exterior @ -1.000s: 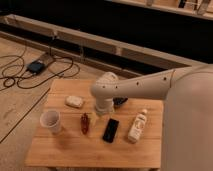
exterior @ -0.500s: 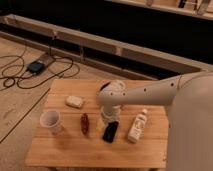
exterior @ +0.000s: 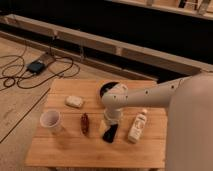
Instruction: Place the eraser on the white sponge
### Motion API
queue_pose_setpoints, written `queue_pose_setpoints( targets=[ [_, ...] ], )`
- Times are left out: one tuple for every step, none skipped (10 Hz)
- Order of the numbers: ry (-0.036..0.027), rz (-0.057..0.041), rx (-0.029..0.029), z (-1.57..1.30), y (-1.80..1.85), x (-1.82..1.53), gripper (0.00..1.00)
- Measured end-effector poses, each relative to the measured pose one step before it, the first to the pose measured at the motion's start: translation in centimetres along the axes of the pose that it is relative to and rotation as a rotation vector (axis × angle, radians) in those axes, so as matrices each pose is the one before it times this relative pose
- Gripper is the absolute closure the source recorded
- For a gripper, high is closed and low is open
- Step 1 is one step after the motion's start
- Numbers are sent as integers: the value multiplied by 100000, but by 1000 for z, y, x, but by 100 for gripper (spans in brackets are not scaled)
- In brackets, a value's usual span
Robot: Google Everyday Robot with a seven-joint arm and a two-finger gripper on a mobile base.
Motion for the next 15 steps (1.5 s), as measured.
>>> queue_pose_setpoints(
  targets=[
    [-342,1579,152,135,-558,201,26],
    [-190,1035,43,133,-339,112,26],
    [-159,767,-112,189,-223,48,26],
    [22,232,-173,199,-26,-34,26],
    [226,37,-445,369,150,-80,26],
    [-195,322,-564,279,136,-182,26],
    [-420,485,-380,161,59,-232,26],
    [-574,670,-291,152,28,-308,26],
    [-637,594,-193,173,87,-384,26],
    [-161,361,84,95,12,-184,26],
    [-157,310,241,155,7,-246,26],
    [72,85,272,144,41,-157,26],
    [64,66,239,118,88,-184,26],
    [224,60,321,76,48,-113,26],
    [728,-63,419,89,141,-21,26]
  ],
)
